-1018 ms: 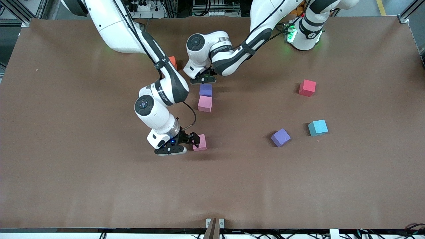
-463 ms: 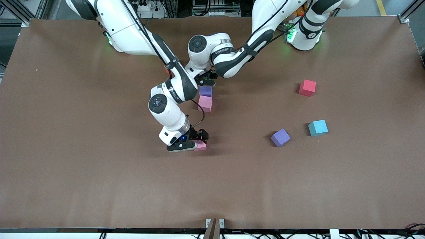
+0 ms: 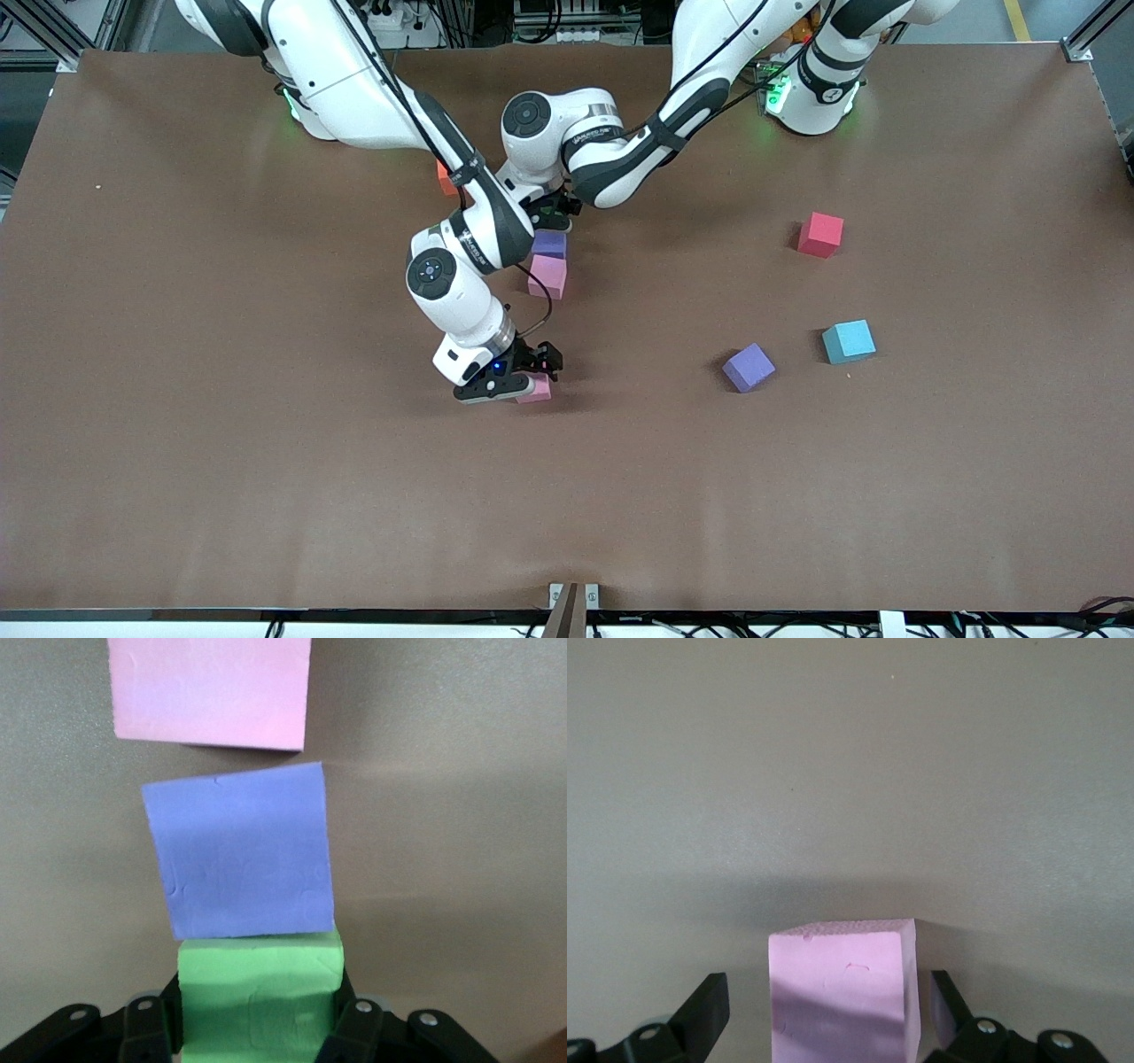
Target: Arrange blocks into number 1
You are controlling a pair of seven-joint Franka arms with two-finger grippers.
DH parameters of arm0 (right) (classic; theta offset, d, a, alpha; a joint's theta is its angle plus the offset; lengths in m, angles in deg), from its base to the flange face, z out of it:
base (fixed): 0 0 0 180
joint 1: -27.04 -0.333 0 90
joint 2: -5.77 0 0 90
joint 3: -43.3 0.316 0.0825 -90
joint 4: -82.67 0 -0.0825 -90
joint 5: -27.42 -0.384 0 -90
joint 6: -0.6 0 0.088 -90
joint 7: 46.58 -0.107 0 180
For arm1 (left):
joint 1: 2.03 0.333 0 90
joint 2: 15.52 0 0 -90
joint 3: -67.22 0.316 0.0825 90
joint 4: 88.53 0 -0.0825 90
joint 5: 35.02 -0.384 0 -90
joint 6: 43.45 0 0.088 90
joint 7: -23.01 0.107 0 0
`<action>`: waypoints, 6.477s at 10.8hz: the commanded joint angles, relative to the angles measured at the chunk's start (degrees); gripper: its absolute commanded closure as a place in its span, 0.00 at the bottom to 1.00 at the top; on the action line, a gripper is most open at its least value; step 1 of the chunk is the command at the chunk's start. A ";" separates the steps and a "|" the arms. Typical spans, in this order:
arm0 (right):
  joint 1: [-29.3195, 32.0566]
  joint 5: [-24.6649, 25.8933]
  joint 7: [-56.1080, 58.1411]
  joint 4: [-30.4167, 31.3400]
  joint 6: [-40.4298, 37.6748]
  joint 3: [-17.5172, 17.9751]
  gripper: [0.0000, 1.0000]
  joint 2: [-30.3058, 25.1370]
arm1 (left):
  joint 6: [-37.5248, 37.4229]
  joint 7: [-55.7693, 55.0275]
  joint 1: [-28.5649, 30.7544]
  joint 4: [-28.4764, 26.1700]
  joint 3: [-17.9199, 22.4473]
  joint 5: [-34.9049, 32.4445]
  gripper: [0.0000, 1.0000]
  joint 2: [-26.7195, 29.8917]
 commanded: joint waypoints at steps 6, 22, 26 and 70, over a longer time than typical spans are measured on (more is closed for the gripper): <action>0.85 -1.47 1.41 -0.12 0.39 -0.29 0.42 0.88 | 0.66 0.99 0.44 -0.45 1.26 -1.77 0.95 0.54; 0.84 -1.65 -6.77 16.13 -0.84 -0.20 0.41 -13.52 | -5.32 0.45 13.85 -0.36 2.05 -1.42 0.00 12.76; 9.55 -1.30 4.31 21.06 -0.84 -2.75 0.41 -16.08 | -5.23 5.30 27.57 0.51 1.96 -1.16 0.00 11.97; 32.22 26.56 -7.55 5.86 -45.39 11.58 0.00 -37.51 | -16.39 -25.52 16.81 2.45 -19.31 -0.28 1.00 2.03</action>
